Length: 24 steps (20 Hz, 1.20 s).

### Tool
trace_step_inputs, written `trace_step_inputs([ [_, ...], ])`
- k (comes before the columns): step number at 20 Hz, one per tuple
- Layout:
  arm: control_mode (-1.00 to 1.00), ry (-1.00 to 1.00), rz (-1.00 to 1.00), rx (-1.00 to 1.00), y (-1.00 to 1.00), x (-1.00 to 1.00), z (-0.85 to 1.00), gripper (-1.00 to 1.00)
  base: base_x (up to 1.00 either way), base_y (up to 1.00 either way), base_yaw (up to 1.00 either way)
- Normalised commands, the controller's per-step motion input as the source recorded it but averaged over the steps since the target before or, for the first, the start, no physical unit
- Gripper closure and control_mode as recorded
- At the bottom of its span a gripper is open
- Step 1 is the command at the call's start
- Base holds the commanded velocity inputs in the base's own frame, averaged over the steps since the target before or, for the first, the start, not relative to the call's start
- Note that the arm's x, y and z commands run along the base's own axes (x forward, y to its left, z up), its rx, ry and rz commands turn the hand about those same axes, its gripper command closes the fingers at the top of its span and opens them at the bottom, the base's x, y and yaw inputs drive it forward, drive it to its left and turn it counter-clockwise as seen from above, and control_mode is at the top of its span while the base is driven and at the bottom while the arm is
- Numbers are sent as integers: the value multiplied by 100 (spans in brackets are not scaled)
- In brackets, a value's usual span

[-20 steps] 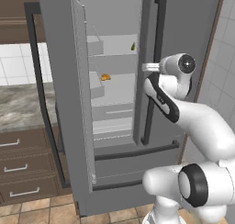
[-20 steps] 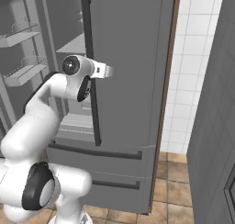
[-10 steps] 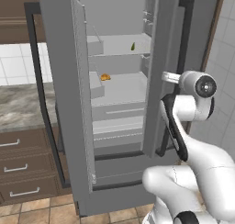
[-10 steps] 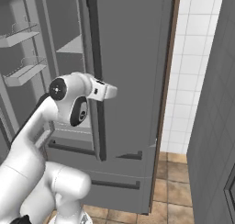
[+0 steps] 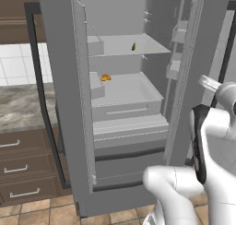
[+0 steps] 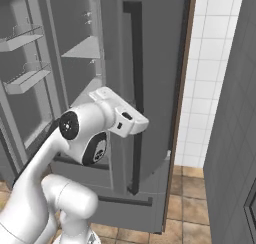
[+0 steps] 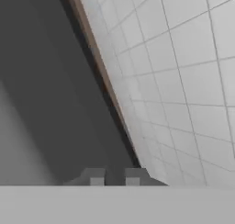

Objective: Take the lemon wedge from the fridge and place it on the plate with fish on the dining counter.

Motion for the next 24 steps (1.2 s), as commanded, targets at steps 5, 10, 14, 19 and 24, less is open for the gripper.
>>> trace_step_inputs([
  [5,-100,25,-1,9,54,-90,37,-100,0,0,0],
  [10,-100,40,0,0,100,-65,25,-100,0,0,0],
  [14,-100,39,-1,0,94,-9,40,-100,0,0,0],
  [19,-100,8,-19,-13,18,81,9,-100,0,0,0],
  [24,-100,14,-9,-7,0,100,-3,-100,0,0,0],
])
